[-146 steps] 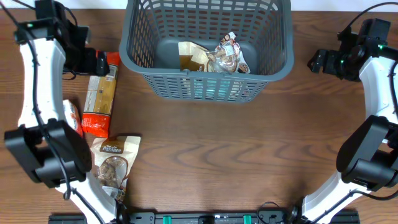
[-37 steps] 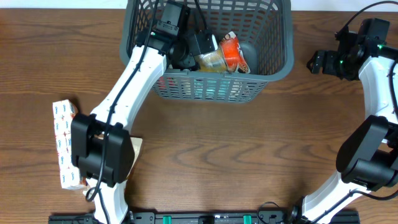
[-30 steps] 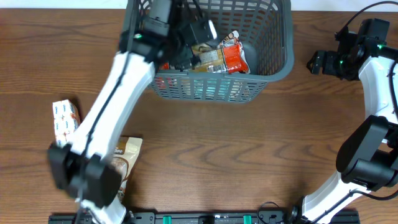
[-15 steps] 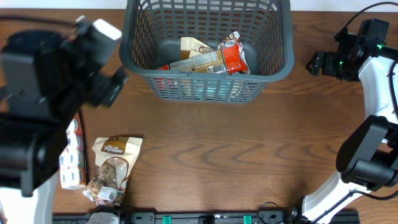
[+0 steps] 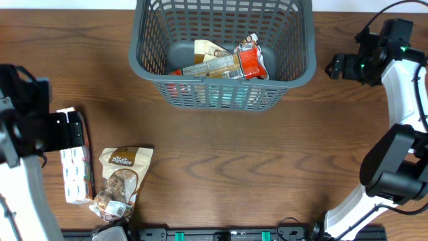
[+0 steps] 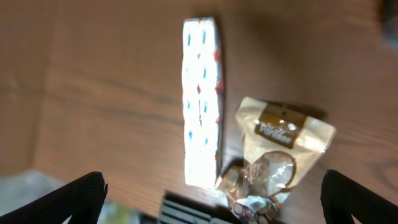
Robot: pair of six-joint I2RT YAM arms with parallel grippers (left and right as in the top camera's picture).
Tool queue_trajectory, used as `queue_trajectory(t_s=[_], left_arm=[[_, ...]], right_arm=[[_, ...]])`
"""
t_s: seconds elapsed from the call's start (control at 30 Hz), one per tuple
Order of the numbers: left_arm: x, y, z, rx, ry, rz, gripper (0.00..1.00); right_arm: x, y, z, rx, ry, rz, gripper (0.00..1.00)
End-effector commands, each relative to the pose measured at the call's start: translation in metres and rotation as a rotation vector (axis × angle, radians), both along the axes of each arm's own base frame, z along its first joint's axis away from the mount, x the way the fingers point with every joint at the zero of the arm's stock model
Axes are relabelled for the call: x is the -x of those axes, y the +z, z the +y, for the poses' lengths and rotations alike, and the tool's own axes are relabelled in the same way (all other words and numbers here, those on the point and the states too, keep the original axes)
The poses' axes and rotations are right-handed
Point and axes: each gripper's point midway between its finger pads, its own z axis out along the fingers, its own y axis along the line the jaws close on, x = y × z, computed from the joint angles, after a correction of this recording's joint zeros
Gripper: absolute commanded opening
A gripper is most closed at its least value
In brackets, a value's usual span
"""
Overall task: Pack container
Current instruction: 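Move the left gripper to the white tissue box and grasp it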
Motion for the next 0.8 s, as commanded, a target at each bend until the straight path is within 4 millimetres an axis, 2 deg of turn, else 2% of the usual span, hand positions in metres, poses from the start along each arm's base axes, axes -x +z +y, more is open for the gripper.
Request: queue_trajectory(t_s=[0.0, 0.07, 0.2, 0.33, 0.77], left_arm=[[0.007, -0.049, 0.010, 0.108, 0.119, 0.072, 0.99], [0.008, -0.081, 0.020, 0.136, 0.199, 0.088, 0.99], [0.008, -0.133, 0.031, 0.143, 0.233, 0.109, 0.98], [0.003, -0.176, 0.036, 0.138, 0.241, 0.107, 0.99], [-0.025, -0.243, 0.053, 0.134, 0.096, 0.206, 0.98]], right_arm=[[-0.001, -0.004, 0.007, -0.001, 0.026, 0.005, 0.99], [-0.001, -0.004, 0.007, -0.001, 0.027, 0.005, 0.99], [-0.001, -0.004, 0.007, 0.003, 0.033, 0.005, 0.99], [-0.002, -0.003, 0.007, 0.003, 0.034, 0.002, 0.99], [-0.002, -0.003, 0.009, 0.018, 0.066, -0.001, 0.99]])
